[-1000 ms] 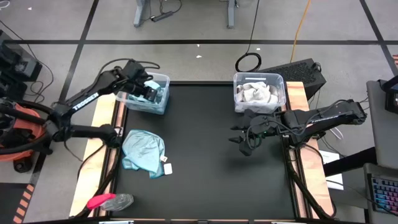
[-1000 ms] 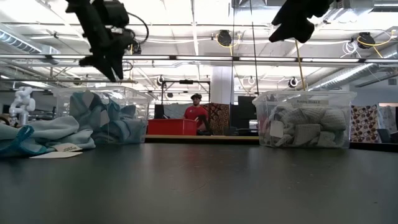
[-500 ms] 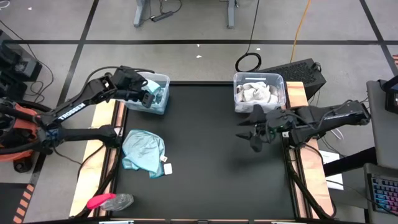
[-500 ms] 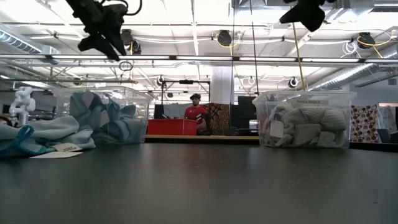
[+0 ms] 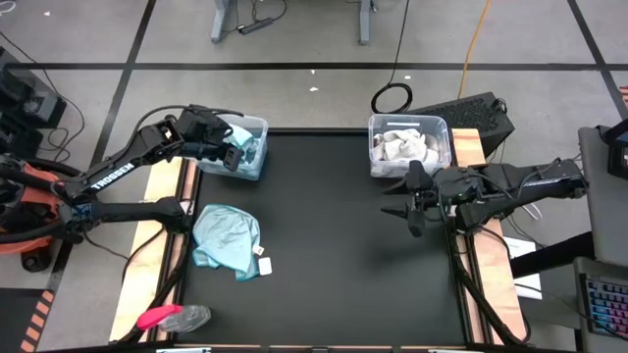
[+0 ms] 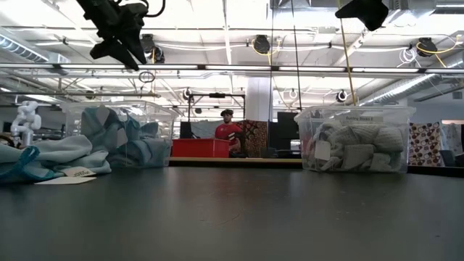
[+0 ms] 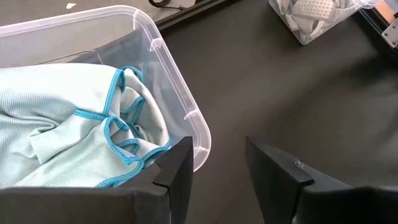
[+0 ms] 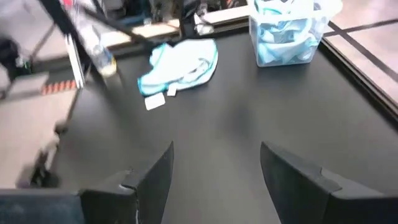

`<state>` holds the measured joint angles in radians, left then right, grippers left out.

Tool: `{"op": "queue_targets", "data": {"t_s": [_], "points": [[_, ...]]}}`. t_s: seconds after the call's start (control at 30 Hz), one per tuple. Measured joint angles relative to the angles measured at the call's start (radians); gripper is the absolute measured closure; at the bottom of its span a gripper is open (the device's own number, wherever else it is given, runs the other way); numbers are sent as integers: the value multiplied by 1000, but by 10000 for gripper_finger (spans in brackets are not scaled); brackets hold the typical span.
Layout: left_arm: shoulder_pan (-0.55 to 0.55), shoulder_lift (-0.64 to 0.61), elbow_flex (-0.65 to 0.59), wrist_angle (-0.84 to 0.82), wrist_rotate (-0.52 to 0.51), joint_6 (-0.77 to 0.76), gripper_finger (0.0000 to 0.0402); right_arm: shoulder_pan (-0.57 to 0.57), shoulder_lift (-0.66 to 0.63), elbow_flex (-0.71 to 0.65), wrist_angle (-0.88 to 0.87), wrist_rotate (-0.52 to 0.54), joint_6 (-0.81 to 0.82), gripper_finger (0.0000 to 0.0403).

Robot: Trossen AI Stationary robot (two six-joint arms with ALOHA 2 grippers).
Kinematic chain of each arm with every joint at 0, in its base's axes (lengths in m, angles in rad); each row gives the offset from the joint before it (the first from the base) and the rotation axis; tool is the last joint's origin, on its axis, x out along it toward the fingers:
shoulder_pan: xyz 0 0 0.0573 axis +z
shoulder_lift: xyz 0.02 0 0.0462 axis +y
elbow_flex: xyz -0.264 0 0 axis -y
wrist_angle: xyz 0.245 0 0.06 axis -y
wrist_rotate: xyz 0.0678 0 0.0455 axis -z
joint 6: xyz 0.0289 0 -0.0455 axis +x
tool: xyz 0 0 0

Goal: Sort microfiber towel by color & place in baskets
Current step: Put the blue microfiber towel into the left transparent bin

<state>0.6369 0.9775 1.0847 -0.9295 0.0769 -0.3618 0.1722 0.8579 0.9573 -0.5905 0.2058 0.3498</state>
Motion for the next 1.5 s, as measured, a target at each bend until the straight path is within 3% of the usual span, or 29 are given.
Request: {"op": "queue_targets", "data": {"t_s": [0.47,0.77,1.03,1.33,1.5], "points": [[0,0,0,4,-2,1,249,0,-44,0,-247,-130,-407,172],[0,0,0,4,-2,2,249,0,-43,0,-318,-135,-553,172],[0,0,0,4,-2,2,249,0,-53,-8,-321,-133,-552,172],[0,0,1,4,-2,2,249,0,-133,-228,-210,-130,-502,172],[0,0,1,5,-2,2,249,0,-160,-214,-199,-129,-495,172]]}}
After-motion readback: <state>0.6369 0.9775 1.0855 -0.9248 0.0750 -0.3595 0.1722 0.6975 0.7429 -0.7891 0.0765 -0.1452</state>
